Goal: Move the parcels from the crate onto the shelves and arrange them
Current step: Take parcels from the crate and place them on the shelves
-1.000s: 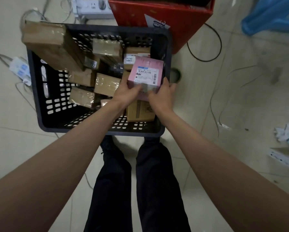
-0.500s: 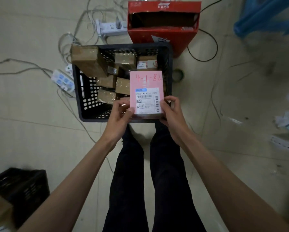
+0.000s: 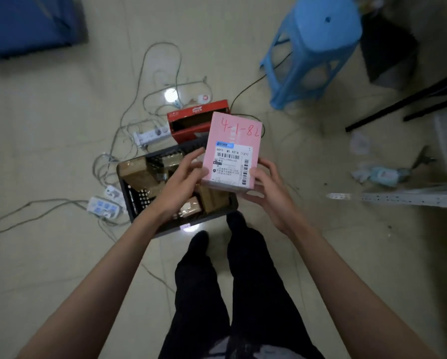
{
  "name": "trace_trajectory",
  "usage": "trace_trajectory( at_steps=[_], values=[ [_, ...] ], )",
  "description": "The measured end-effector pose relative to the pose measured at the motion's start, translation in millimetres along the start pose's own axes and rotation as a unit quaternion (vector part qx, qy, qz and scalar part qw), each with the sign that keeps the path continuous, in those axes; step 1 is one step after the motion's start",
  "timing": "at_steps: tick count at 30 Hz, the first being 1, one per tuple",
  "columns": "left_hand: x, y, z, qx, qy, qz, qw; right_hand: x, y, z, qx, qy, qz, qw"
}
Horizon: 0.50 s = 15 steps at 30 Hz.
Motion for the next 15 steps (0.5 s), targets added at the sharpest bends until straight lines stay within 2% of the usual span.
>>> trace_trajectory(
  at_steps=[4,8,12,15],
  values=[
    [-22,35,-27,-0.034,-0.067,0.048,0.996,4,-6,-52,0.039,0.069,0.029,0.996],
    [-40,54,-68,-0.063,-0.122,0.093,0.986,2,2,-117,0.077,0.104,0.084,0.988],
    [-77,88,-117,-0.114,-0.189,0.135,0.966,10,11,-195,0.133,0.156,0.110,0.973],
    [-123,108,-158,-0.147,-0.252,0.161,0.943,28,20,-261,0.178,0.221,0.157,0.946]
  ],
)
Point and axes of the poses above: each hand's wrist, its own z-axis towards the middle knuckle, its own x-axis out of the back of the hand, y = z × x, the point moved 10 cm from there along z, towards the middle knuckle, and after that the axes turned 3 degrees about -y, right-handed, at the moved point
